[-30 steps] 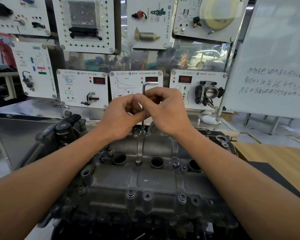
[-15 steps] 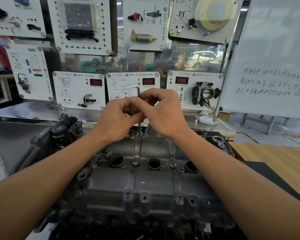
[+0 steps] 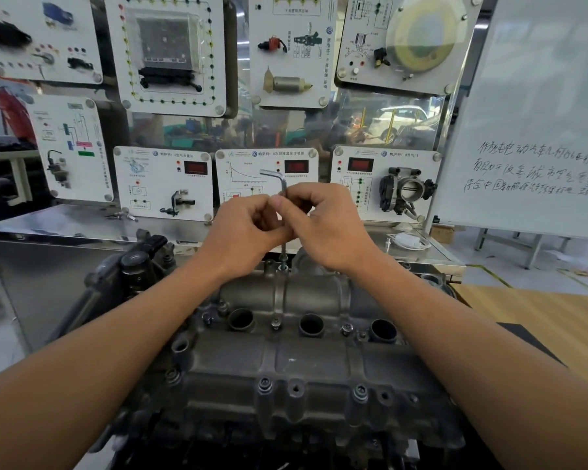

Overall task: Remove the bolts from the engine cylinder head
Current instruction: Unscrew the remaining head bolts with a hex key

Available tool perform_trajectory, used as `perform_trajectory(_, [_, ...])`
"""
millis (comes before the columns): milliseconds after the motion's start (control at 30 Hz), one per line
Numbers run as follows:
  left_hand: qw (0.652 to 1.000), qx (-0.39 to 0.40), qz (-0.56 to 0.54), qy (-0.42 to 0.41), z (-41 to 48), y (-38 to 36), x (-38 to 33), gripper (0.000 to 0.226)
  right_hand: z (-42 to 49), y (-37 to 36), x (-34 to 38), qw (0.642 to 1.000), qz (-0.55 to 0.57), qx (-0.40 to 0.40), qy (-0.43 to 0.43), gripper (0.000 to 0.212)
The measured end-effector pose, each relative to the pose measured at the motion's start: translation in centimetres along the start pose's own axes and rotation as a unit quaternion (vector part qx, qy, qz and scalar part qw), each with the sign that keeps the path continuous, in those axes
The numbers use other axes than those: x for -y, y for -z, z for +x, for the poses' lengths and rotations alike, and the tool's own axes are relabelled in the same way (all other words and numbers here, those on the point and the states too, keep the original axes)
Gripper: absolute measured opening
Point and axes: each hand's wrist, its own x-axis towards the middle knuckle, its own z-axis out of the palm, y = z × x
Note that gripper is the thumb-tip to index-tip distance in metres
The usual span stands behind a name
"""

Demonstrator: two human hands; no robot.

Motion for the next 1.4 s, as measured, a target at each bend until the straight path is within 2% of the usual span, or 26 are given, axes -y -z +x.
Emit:
perform_trajectory(100, [0.998,0.006,0.047,0.045,0.3,1.4,-0.4,0.036,0.8,0.1,0.6,1.000,-0.015,-0.004,-0.013,0.030])
perform_trajectory(233, [0.981,0.101,0.162,0.023,0.8,6.6,-1.5,0.024,2.1,-0.9,1.9,0.999,-0.038,0.017,0.005,0.032])
perform_trajectory(333, [0.972,0.157,0.173,0.007,0.7,10.7,-1.6,0.017,3.1,-3.6,3.1,0.993,-0.079,0.081,0.043,0.030])
perform_trajectory(467, [0.981,0.121,0.138,0.064,-0.8,12.5,0.0,0.012,3.9,-6.8,3.9,0.982,-0.117,0.122,0.084,0.032])
perform_trajectory(600, [0.984,0.093,0.082,0.125,-1.8,11.7,1.4,0.014,4.3,-8.1,3.4,0.976,-0.145,0.142,0.083,0.032])
perform_trajectory(767, [0.971,0.147,0.138,0.131,-0.3,10.8,1.4,0.022,3.6,-6.7,2.0,0.984,-0.136,0.106,0.043,0.030])
perform_trajectory(933, [0.967,0.160,0.138,0.142,0.7,9.4,0.6,0.012,3.0,-6.6,1.8,0.984,-0.133,0.111,0.045,0.030])
perform_trajectory(1033, [0.970,0.132,0.136,0.151,0.3,8.2,0.4,0.005,2.7,-6.5,1.6,0.985,-0.121,0.112,0.051,0.029])
perform_trajectory(1133, [0.976,0.087,0.114,0.164,-0.1,7.0,0.7,0.018,2.5,-6.2,1.3,0.981,-0.133,0.135,0.050,0.028])
perform_trajectory(1200, [0.980,0.061,0.078,0.175,-0.3,6.7,1.0,0.011,2.5,-6.0,1.4,0.978,-0.139,0.149,0.049,0.028])
perform_trajectory(1233, [0.981,0.051,0.052,0.181,-0.3,6.7,1.0,0.004,2.6,-5.8,1.4,0.980,-0.131,0.143,0.049,0.027])
perform_trajectory(1300, [0.981,0.037,0.012,0.189,-0.6,6.5,1.0,0.007,3.0,-5.5,1.6,0.986,-0.110,0.116,0.047,0.026])
perform_trajectory(1400, [0.985,0.041,0.030,0.165,-1.1,6.0,1.2,0.006,3.0,-5.5,1.7,0.987,-0.105,0.111,0.048,0.026])
